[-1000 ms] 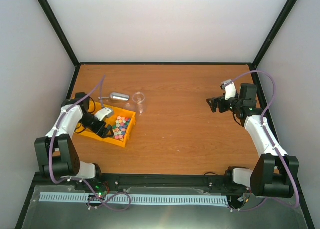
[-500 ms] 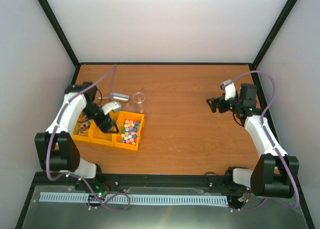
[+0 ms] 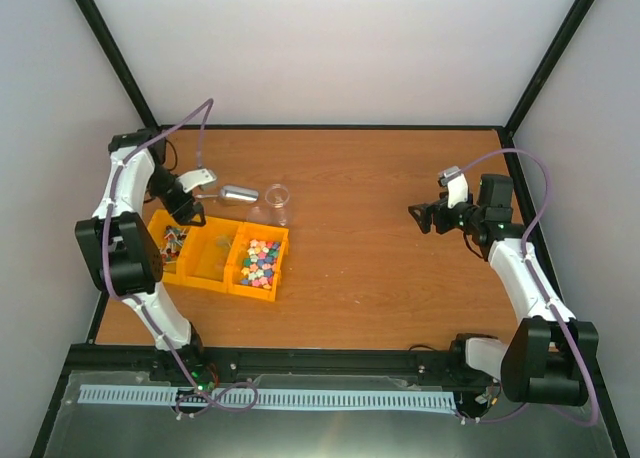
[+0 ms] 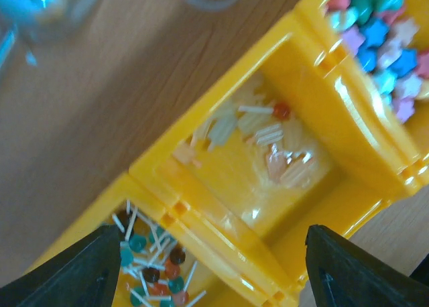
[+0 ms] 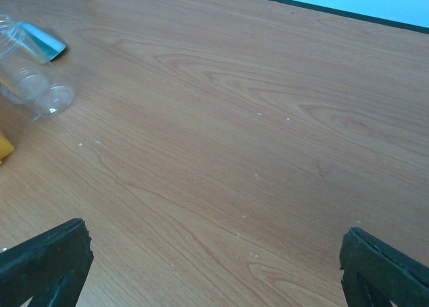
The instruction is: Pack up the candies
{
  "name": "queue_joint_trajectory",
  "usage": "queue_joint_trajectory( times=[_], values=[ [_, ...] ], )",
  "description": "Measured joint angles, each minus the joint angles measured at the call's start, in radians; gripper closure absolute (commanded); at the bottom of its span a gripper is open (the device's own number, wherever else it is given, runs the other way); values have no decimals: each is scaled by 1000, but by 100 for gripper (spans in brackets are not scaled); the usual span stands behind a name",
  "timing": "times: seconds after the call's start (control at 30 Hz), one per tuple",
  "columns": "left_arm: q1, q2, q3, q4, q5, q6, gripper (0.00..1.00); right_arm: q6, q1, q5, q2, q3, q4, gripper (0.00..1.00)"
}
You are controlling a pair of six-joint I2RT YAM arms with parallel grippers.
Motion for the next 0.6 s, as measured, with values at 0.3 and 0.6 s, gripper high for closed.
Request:
queue_joint_trajectory(
  times=[0.3, 0.6],
  values=[
    [87, 4, -175, 64, -117, 6, 26, -13, 0, -31, 15, 0, -10, 0],
    [30, -34, -352, 113, -77, -4, 29, -18, 0, -40, 15, 1, -13, 0]
  ],
)
